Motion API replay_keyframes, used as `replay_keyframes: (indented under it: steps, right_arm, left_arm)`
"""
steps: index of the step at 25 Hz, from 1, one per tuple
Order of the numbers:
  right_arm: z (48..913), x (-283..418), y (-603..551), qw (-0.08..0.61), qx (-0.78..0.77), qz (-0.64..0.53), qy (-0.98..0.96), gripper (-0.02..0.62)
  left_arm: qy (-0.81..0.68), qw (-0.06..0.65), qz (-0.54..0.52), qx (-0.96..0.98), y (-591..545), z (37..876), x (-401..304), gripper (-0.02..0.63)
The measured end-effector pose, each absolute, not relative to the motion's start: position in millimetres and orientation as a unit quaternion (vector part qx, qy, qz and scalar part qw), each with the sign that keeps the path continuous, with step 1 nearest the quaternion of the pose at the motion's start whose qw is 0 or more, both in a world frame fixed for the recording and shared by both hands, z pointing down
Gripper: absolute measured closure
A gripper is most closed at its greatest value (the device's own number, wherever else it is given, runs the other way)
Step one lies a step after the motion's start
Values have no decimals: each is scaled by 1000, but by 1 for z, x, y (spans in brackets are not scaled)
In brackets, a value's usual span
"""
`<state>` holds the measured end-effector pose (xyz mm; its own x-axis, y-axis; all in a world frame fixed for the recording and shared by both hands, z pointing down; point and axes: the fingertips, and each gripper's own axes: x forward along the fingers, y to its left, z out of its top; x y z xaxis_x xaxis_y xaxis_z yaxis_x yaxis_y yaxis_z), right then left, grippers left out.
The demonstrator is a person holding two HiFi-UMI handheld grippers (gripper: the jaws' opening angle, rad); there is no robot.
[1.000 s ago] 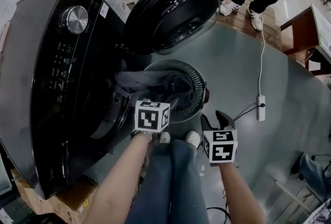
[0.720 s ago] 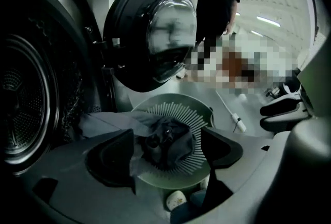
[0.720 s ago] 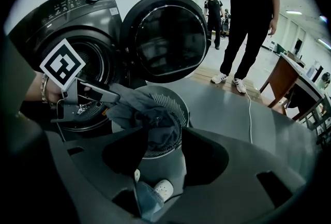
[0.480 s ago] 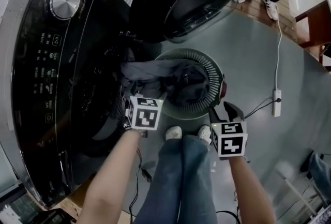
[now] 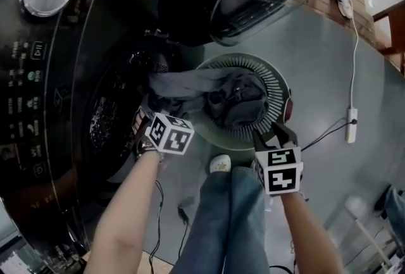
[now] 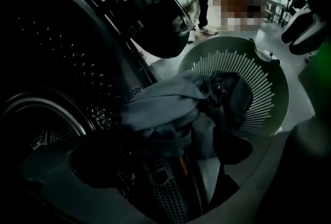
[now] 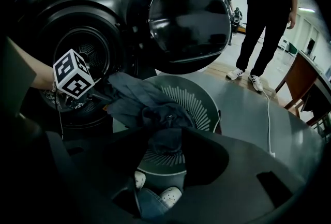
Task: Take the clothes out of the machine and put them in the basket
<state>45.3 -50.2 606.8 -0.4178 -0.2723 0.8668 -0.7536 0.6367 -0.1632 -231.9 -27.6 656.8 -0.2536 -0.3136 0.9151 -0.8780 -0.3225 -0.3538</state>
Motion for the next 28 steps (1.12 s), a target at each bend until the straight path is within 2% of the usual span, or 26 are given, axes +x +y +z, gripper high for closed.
replay_keyframes:
  steps: [5, 7, 14, 15, 16, 17, 18, 19, 20, 24, 28]
  right_arm:
    - [626, 41, -42, 435, 324, 286, -790, 391]
    - [632, 38, -37, 436, 321, 290, -789, 391]
    - [647, 28, -44, 440, 316, 280, -793, 391]
    - [647, 27, -45, 439, 317, 280, -793, 391]
    - [646, 27, -45, 438, 317, 280, -793, 391]
    - [644, 25, -44, 436, 318, 281, -794, 391]
    - [642, 24, -44, 434, 318, 282, -795, 391]
    - [639, 23, -43, 431, 318, 283, -796, 391]
    - [637, 22, -42, 430, 317, 282, -797, 391]
    - [627, 25, -40, 429, 311, 272, -803, 393]
    - [610, 35, -37, 426, 312, 273, -804, 393]
  left_arm:
    - [-452, 188, 651, 581, -26, 686, -234, 58]
    - [-435, 187, 655, 589, -24, 692, -236, 39]
    - [-401, 188, 637, 631, -33, 695, -235, 38]
    - [-393, 193, 633, 638, -28, 697, -230, 74]
    - [-381, 196, 632, 646, -22, 699, -224, 154]
    - [-369, 192, 633, 653, -16, 700, -219, 264]
    - [-362, 183, 636, 656, -10, 699, -214, 331]
    - [-363, 175, 636, 658, -7, 698, -211, 478]
    - [-373, 179, 629, 658, -5, 696, -208, 578]
    - [-433, 253, 566, 654, -10, 685, -200, 581]
    - [-443, 265, 542, 663, -19, 660, -182, 583]
